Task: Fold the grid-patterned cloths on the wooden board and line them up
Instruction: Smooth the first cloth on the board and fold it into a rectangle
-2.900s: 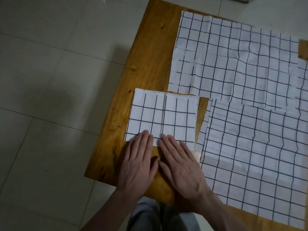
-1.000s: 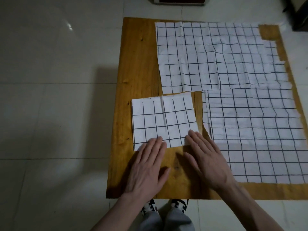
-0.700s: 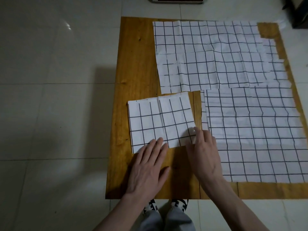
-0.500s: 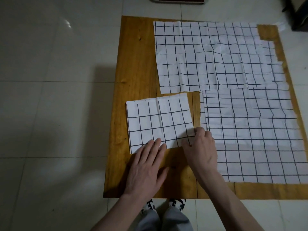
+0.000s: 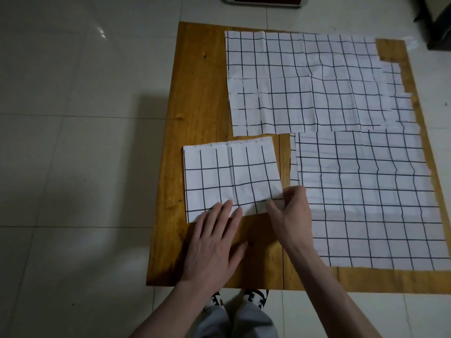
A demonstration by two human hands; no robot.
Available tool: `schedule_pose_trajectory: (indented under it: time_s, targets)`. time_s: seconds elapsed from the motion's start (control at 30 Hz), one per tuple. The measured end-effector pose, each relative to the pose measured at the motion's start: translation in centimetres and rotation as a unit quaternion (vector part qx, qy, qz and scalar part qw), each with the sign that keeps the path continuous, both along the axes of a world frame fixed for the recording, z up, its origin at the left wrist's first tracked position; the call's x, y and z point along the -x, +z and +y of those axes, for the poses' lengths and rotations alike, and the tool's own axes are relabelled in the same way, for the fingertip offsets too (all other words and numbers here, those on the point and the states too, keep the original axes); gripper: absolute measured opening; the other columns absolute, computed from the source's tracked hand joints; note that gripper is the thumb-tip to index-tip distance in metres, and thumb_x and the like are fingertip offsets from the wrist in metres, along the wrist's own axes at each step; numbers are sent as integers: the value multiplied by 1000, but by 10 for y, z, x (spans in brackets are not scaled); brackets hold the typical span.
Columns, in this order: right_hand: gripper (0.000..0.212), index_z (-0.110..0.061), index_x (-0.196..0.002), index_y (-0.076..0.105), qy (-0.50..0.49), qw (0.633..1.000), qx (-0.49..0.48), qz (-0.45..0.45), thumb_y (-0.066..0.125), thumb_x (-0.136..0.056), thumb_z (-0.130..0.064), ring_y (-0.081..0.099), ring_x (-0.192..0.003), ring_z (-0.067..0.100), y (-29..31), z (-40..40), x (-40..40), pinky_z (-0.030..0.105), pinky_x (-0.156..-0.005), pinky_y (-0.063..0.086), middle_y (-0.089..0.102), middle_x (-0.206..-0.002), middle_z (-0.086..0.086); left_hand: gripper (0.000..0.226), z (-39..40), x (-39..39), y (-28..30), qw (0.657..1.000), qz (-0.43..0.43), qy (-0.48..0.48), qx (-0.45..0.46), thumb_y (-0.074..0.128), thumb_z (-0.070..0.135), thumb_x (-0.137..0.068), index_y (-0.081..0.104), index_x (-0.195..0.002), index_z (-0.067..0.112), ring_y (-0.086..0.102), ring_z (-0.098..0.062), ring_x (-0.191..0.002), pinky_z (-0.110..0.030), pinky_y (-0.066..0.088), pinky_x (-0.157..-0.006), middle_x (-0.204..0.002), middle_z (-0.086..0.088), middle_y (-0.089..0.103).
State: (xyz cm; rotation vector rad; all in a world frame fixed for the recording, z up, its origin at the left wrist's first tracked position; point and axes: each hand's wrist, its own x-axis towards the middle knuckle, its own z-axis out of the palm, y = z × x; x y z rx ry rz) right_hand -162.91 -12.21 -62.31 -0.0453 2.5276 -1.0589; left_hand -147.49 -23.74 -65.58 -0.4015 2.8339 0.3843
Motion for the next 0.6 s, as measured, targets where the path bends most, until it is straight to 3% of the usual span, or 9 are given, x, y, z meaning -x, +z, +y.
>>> schedule_pose_trajectory:
  time_s: [0.1, 0.23, 0.33, 0.43, 0.53, 0.6]
  targets:
    - [39, -26, -122, 45, -52, 994, 85, -45, 72, -95, -19, 62, -86, 10, 6, 2, -2, 19, -64, 50, 60, -97, -8, 71, 1, 1, 2, 1000, -1, 5, -7, 14, 62, -107, 22, -166, 24, 17, -26, -160, -54, 29, -125, -174, -4, 20]
    - [34, -25, -125, 59, -107, 974, 170, -101, 74, -94, -21, 69, -91, 19, 11, 2, -4, 35, -74, 58, 70, -96, -1, 71, 4, 3, 3, 1000, -6, 13, -13, 17, 63, -107, 24, -166, 24, 19, -26, -160, -54, 30, -124, -173, -5, 23]
    - [19, -31, -112, 70, -80, 977, 185, -61, 70, -96, -20, 70, -90, 23, 17, 4, -7, 41, -76, 60, 74, -89, -2, 70, 8, 6, 3, 1000, -8, 2, -13, 22, 63, -107, 26, -165, 24, 21, -26, -159, -54, 30, -124, -173, -4, 23]
    - [23, -41, -97, 71, -37, 979, 199, -19, 65, -100, -19, 65, -87, 25, 25, 7, -12, 50, -76, 58, 71, -91, 3, 71, 15, 8, 3, 1000, -5, -14, -11, 23, 65, -107, 25, -164, 24, 20, -27, -160, -52, 26, -126, -173, -5, 21]
    - [27, -47, -114, 69, 5, 980, 198, 18, 62, -103, -23, 64, -99, 12, 30, 9, -21, 30, -80, 57, 67, -106, -4, 76, 17, 10, 6, 1000, 0, -16, -24, 22, 68, -106, 15, -167, 23, 13, -25, -161, -50, 17, -128, -174, -4, 18]
    - [31, -39, -130, 67, 24, 983, 178, 42, 61, -103, -25, 61, -102, 10, 32, 7, -29, 19, -78, 54, 61, -107, -8, 77, 16, 8, 10, 999, 9, -17, -41, 19, 69, -106, 6, -168, 25, 0, -21, -162, -48, 11, -130, -176, 0, 10]
